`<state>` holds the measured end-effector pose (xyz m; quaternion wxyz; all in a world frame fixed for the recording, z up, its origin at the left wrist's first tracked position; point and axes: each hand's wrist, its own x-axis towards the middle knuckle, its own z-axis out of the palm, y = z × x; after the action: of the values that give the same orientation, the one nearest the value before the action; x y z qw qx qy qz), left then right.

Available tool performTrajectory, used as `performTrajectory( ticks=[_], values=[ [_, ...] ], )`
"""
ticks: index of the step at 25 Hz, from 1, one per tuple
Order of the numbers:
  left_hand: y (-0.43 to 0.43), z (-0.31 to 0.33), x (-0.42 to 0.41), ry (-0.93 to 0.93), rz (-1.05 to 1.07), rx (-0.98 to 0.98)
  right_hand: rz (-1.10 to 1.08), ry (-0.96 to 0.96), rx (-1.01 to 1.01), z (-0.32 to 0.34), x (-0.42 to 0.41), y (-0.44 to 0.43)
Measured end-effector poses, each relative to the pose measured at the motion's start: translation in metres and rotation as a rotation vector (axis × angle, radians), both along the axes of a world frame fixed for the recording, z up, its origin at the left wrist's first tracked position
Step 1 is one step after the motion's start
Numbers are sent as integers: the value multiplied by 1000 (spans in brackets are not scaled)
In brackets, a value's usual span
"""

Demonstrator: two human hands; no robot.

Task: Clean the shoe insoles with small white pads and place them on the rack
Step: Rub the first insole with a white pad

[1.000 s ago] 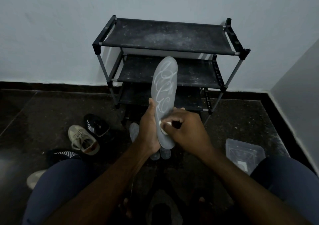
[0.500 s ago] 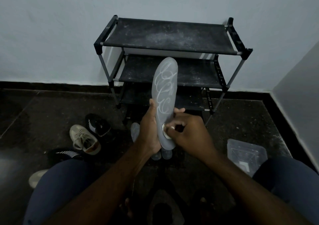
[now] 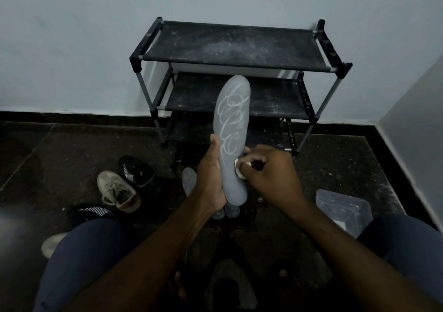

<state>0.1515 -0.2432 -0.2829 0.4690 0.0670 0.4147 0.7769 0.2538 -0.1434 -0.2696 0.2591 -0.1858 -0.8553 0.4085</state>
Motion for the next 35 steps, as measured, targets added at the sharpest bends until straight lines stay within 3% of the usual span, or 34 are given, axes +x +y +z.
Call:
performTrajectory(
  ticks=[5, 17, 21, 25, 30, 35],
  values=[
    [0, -2, -6, 28, -18, -5, 89, 12, 44, 0, 3, -15],
    [1, 7, 2, -19, 21, -6, 2, 50, 47, 6, 1, -2],
    [0, 6, -4, 18, 0, -6, 128, 3, 100, 4, 5, -12],
    [0, 5, 0, 13, 8, 16, 1, 43, 73, 3, 1, 1],
    [-1, 3, -2, 2, 1, 28, 115, 8, 102, 0, 5, -9],
    [2, -4, 2, -33, 14, 44, -19, 30, 100, 4, 0, -6]
  ],
)
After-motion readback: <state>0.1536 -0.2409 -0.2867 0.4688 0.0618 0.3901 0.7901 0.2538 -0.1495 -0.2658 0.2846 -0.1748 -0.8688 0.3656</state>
